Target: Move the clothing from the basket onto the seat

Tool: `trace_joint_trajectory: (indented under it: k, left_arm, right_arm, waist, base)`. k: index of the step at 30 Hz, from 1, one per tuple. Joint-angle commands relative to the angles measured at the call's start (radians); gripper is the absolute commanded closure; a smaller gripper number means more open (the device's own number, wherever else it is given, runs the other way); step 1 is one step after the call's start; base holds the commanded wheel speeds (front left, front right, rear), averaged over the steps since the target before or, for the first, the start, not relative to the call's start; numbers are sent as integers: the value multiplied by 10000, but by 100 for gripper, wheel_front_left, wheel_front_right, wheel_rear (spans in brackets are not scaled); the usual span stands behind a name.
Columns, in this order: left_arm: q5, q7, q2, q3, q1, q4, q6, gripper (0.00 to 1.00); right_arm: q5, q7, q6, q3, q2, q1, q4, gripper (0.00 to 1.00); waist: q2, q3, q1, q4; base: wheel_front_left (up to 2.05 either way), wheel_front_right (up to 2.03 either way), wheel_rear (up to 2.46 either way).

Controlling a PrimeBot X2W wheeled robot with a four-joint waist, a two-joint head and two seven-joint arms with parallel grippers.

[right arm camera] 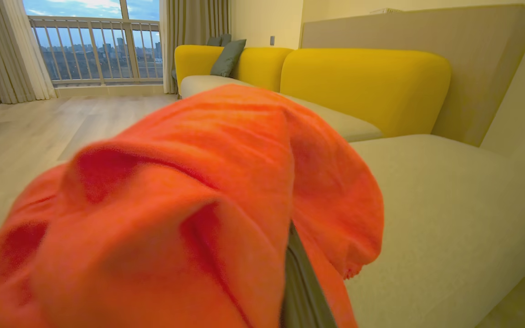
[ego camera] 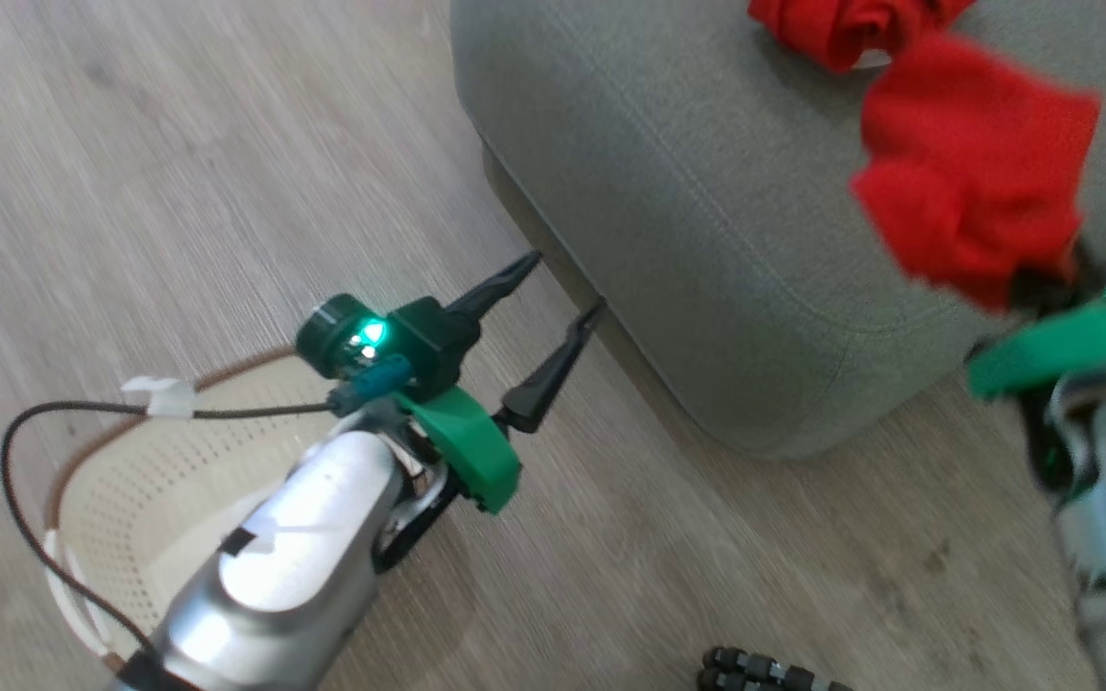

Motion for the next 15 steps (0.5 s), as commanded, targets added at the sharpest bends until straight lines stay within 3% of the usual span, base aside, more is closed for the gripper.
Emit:
trace_joint_trajectory:
  k: [1,8,15]
  left_arm:
    - [-9,-97,288,287,-551,-334,-13,0]
    - [224,-97,857,473,-696,-718,-13,0]
    - [359,-97,1087,313,-942,-967,-13,0]
  right_arm:
    - [-147,-67,-2,21,-313,-899,-219,100]
    - [-751,-20,-2,-326,-593,-3144,692,100]
    - [-1456,247,-2,-1236,-1195,-5224,1419,100]
  waist:
    - [0,421,-1,-3]
    - [0,1485,-1,2]
    - [0,2417,-1,682]
  base:
    - [0,0,0]
    - [0,0,0]
    - [0,0,0]
